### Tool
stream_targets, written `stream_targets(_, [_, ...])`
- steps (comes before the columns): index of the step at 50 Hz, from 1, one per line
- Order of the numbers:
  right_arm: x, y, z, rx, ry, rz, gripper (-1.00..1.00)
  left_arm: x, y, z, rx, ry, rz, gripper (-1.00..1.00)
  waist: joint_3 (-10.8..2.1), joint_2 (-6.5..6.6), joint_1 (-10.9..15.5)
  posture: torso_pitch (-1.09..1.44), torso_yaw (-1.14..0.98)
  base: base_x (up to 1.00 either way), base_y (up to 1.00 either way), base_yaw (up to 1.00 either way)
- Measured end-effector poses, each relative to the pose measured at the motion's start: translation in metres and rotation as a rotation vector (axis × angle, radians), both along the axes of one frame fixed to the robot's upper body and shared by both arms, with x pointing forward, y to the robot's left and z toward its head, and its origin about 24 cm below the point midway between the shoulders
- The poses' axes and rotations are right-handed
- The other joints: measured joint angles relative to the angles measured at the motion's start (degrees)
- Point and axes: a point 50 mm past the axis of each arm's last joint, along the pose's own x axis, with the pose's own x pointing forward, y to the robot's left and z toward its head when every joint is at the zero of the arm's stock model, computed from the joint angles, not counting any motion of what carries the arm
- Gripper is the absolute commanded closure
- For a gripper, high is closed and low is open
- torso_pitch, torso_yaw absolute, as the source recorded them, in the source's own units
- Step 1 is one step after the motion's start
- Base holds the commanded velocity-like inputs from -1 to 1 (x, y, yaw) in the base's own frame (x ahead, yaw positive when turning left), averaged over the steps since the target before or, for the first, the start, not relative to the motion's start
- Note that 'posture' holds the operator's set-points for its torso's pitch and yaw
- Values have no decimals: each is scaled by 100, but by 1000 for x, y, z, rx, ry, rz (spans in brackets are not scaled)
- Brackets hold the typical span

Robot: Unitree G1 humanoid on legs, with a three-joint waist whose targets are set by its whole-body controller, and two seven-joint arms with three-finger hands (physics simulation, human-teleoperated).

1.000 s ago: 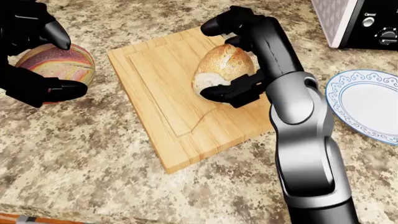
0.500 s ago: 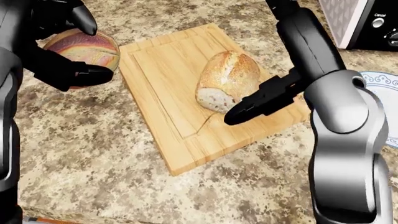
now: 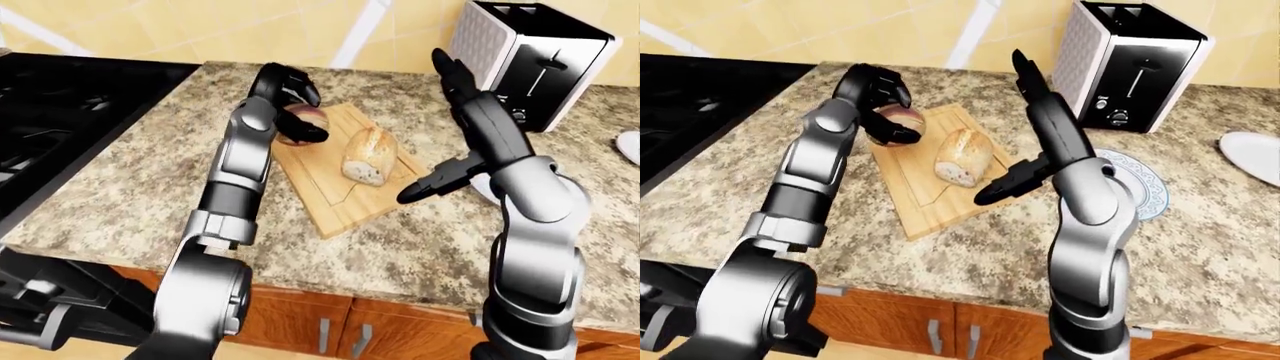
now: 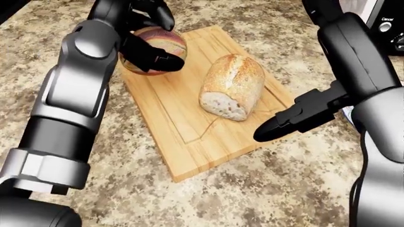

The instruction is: Place all breads on the cutting board.

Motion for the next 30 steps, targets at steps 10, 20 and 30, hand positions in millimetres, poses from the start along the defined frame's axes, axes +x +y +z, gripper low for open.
stream_targets(10, [0,0,-1,5,-4,1,-100,8,-16,-4,-9,-15,-3,65,-26,-7,0,0,0,0,0,0])
stream_targets(20, [-1,3,-3,3,0,16,-100,11,-29,-10,-1,-10,-21,51,-22,-10,-12,0,0,0,0,0])
stream_targets(30, [0,1,-10,4,13,14,-100,12,-28,-24,18,6,-9,41,-23,-10,-23,0,0,0,0,0])
